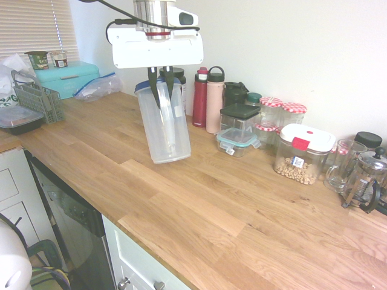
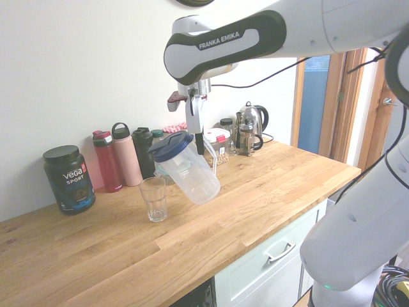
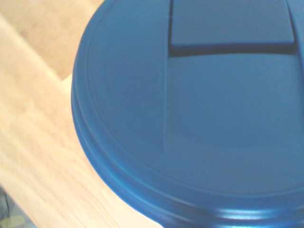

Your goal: Pour me some water

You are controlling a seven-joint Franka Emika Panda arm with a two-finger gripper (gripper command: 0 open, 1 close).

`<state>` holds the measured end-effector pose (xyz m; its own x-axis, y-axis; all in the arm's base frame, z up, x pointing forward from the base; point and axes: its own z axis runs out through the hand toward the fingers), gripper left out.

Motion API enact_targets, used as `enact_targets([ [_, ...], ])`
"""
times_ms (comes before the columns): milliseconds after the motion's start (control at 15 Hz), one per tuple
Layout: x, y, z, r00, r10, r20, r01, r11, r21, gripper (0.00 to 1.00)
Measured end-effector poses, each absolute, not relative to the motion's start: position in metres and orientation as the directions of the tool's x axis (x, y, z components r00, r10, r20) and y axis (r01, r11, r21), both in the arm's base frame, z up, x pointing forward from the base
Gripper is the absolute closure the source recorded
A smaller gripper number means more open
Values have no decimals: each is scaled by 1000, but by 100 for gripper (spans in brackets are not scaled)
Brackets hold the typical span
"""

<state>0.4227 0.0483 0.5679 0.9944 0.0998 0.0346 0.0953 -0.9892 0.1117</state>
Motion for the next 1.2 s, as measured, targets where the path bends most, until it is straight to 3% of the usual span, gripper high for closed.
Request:
enact_targets([
  [333,443,58,563,950,297,-99,313,-905,289,100],
  [600,449,74,562,894,402,-197,446,-771,455,100],
  [1200,498,115,549,864,423,-274,502,-667,550,100],
])
